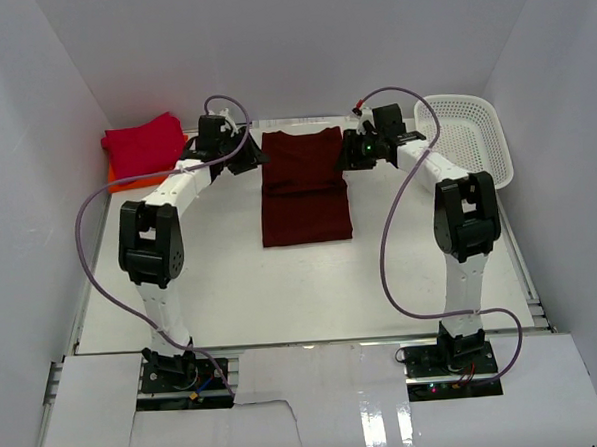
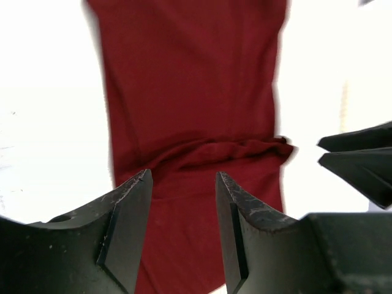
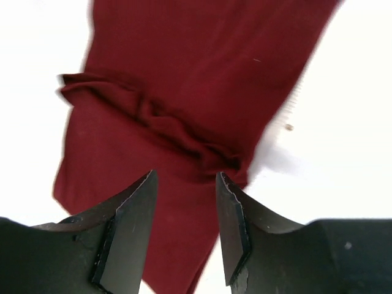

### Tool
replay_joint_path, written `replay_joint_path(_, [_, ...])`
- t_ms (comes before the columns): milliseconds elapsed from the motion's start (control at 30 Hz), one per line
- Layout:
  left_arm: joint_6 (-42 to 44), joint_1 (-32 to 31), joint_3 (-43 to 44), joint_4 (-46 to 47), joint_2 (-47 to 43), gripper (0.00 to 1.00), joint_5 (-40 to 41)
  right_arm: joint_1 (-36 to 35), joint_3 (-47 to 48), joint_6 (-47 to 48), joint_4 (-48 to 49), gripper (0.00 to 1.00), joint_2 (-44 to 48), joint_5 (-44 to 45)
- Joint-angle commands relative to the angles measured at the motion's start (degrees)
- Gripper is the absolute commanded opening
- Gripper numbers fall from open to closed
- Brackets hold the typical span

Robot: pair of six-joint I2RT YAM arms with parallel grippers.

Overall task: Fold and stack the t-shirts
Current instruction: Fold the folded rectangular tshirt in 1/3 of the way

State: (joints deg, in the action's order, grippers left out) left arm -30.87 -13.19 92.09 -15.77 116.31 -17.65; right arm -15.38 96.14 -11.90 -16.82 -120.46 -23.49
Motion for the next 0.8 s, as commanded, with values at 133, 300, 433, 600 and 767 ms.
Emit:
replay_joint_path(133, [-3.14, 0.10, -11.04, 7.23, -11.10, 0.45, -13.63, -0.53, -4.63, -4.09, 5.56, 0.49, 4.97, -11.84])
replay_joint_path(300, [-5.42, -1.22, -26.22, 14.09, -16.10, 0.39, -17.24, -2.29, -13.32, -8.39, 12.76, 0.49, 6.29, -15.09])
replay_joint_path(433, [-7.97, -3.24, -35.65, 20.24, -19.28, 0.25, -19.08, -3.52, -16.15, -10.60, 16.12, 0.47, 5.16, -17.03])
replay_joint_path(600, [-8.24, -6.93, -39.80, 23.50, -20.77, 0.00, -19.09, -5.36, -15.46, -11.83, 18.66, 0.08, 1.91, -17.82])
replay_joint_path(767, [-7.71, -10.09, -40.15, 24.64, -20.43, 0.00, -19.00, -6.86, -15.54, -13.32, 20.42, 0.08, -0.12, -18.17])
